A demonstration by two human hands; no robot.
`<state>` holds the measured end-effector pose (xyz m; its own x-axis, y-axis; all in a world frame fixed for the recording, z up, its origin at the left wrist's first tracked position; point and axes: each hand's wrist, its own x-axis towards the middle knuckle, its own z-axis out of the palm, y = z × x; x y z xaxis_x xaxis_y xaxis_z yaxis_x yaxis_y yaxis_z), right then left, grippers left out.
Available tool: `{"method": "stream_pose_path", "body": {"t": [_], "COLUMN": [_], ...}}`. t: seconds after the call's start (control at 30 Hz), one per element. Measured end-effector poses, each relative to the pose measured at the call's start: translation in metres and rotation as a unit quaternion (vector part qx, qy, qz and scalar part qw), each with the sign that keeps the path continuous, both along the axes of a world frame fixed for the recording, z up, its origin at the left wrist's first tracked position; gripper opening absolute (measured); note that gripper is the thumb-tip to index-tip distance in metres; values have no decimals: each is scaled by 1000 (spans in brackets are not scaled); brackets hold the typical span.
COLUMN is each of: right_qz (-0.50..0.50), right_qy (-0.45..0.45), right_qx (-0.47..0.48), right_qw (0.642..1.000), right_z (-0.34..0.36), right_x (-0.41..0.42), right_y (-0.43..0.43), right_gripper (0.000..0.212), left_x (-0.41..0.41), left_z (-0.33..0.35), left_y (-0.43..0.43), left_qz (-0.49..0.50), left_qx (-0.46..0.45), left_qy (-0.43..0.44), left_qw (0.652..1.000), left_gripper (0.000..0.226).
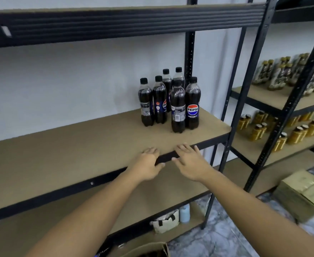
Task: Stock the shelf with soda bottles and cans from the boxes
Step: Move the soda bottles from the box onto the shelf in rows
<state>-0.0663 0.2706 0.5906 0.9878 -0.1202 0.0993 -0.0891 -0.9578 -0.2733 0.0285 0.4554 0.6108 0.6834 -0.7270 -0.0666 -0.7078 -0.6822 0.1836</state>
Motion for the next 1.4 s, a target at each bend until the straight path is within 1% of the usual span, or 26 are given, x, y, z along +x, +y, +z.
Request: {"method": "stream_pose_path", "body": {"t": [0.13,0.23,0.33,0.4,0.5,0.6,0.73,0.8,0.9,0.97,1.03,1.13,1.23,1.3,1.4], "right_qz": [-3,-3,17,33,61,86,83,72,36,16,-9,-55,-92,-103,-117], "right_qy": [3,30,76,121,198,279,371,394,412,417,399,344,348,354,333], "right_qx": [26,50,59,71,97,100,143,157,170,168,186,203,182,178,174], "right_qw": [1000,998,995,990,973,951,914,903,894,893,898,915,915,912,919], "right_z": [-5,-28,-68,-103,-160,-217,-317,-374,-461,-517,-571,-638,-686,-707,-718], "right_x": [-34,-66,-97,-117,-145,-167,-184,-188,-186,-180,-172,-157,-150,-150,-150], "right_y": [57,106,148,171,197,212,217,215,213,212,213,218,222,225,227], "right_gripper": [60,59,54,48,49,50,47,46,51,50,51,52,58,52,37], "left_x": [-33,-64,-100,-122,-151,-178,-207,-216,-224,-225,-225,-219,-215,-214,-214], "left_z": [-3,-32,-81,-120,-193,-261,-350,-404,-488,-542,-594,-663,-713,-736,-750], "left_y": [64,112,153,177,206,226,240,241,239,235,229,218,207,202,197], "left_qz": [-33,-35,-29,-7,29,83,162,202,264,287,296,307,321,320,325], "left_qx": [-8,-35,-20,-5,35,61,56,51,54,43,22,-34,-65,-75,-94], "left_qy": [-3,61,110,170,240,308,377,399,415,417,417,420,418,405,384], "left_qw": [999,997,993,985,970,946,910,893,869,861,859,853,847,853,859], "left_gripper": [71,72,64,56,60,63,49,50,61,62,62,62,63,58,44]}}
